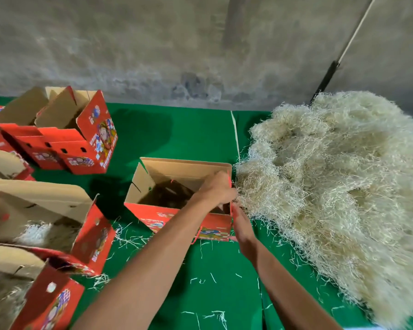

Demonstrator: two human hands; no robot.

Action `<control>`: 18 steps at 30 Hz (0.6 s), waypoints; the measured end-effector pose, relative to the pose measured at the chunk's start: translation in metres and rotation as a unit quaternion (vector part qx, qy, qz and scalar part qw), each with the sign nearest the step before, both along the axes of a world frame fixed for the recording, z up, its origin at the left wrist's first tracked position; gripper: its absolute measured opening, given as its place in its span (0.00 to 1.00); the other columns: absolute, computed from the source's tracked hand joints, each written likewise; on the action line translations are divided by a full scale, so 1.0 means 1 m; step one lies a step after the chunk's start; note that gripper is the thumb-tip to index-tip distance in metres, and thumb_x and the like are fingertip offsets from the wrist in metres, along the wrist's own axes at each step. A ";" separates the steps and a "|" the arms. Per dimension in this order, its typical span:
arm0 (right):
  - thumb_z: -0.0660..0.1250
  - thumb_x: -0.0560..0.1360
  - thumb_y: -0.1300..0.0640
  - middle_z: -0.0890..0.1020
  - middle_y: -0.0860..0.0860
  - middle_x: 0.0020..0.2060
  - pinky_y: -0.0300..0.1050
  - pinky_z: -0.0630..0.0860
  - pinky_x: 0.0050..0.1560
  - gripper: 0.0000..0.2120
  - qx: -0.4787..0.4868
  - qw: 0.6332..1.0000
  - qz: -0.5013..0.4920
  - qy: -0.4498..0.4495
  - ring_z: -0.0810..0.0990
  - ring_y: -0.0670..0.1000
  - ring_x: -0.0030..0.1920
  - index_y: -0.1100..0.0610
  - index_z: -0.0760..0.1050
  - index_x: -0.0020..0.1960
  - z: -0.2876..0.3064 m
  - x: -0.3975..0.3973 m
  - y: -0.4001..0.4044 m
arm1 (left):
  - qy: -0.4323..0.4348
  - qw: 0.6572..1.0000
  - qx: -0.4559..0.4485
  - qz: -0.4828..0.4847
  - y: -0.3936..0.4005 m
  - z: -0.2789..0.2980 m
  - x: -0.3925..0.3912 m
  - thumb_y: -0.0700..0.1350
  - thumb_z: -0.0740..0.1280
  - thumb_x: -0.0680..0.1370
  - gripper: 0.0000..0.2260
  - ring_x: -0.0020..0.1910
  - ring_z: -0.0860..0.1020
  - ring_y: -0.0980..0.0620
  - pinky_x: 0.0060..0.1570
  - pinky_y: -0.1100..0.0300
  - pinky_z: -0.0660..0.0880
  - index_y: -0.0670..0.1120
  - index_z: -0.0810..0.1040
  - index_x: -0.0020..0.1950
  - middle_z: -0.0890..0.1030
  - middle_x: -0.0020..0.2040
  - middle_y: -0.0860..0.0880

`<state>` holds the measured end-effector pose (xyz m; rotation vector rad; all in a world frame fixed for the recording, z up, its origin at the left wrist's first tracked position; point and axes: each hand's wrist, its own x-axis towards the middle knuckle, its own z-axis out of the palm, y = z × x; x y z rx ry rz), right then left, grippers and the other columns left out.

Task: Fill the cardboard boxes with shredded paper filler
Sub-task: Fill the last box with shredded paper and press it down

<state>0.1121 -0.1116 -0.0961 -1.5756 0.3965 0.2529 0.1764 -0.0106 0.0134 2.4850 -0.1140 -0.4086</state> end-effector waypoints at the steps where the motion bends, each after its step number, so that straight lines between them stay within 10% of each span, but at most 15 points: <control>1: 0.53 0.83 0.38 0.84 0.53 0.57 0.58 0.77 0.63 0.21 0.007 1.000 -0.002 0.003 0.83 0.53 0.57 0.47 0.78 0.62 -0.002 -0.001 -0.002 | 0.017 1.000 0.000 -0.003 -0.003 -0.005 -0.002 0.44 0.68 0.76 0.07 0.26 0.79 0.55 0.19 0.66 0.68 0.43 0.77 0.40 0.79 0.33 0.49; 8: 0.51 0.75 0.32 0.85 0.54 0.53 0.61 0.80 0.59 0.27 0.019 1.000 -0.010 0.010 0.84 0.56 0.55 0.47 0.78 0.59 0.005 0.007 -0.007 | 0.093 0.994 0.038 -0.054 -0.026 -0.017 -0.007 0.47 0.59 0.82 0.10 0.30 0.82 0.49 0.30 0.59 0.76 0.43 0.74 0.45 0.79 0.39 0.46; 12: 0.53 0.83 0.40 0.85 0.53 0.50 0.51 0.84 0.38 0.21 0.017 0.999 0.004 0.027 0.85 0.54 0.50 0.54 0.75 0.59 0.005 0.013 -0.017 | 0.124 0.986 0.075 -0.079 -0.030 -0.008 0.000 0.43 0.62 0.80 0.08 0.24 0.82 0.53 0.20 0.65 0.72 0.42 0.75 0.42 0.80 0.40 0.44; 18: 0.62 0.82 0.57 0.82 0.58 0.53 0.57 0.84 0.46 0.06 -0.071 0.997 -0.012 -0.034 0.83 0.58 0.51 0.57 0.73 0.58 0.005 0.036 -0.037 | 0.098 0.983 0.141 -0.068 -0.041 -0.001 0.010 0.44 0.65 0.79 0.08 0.30 0.84 0.48 0.31 0.58 0.82 0.40 0.77 0.47 0.84 0.42 0.41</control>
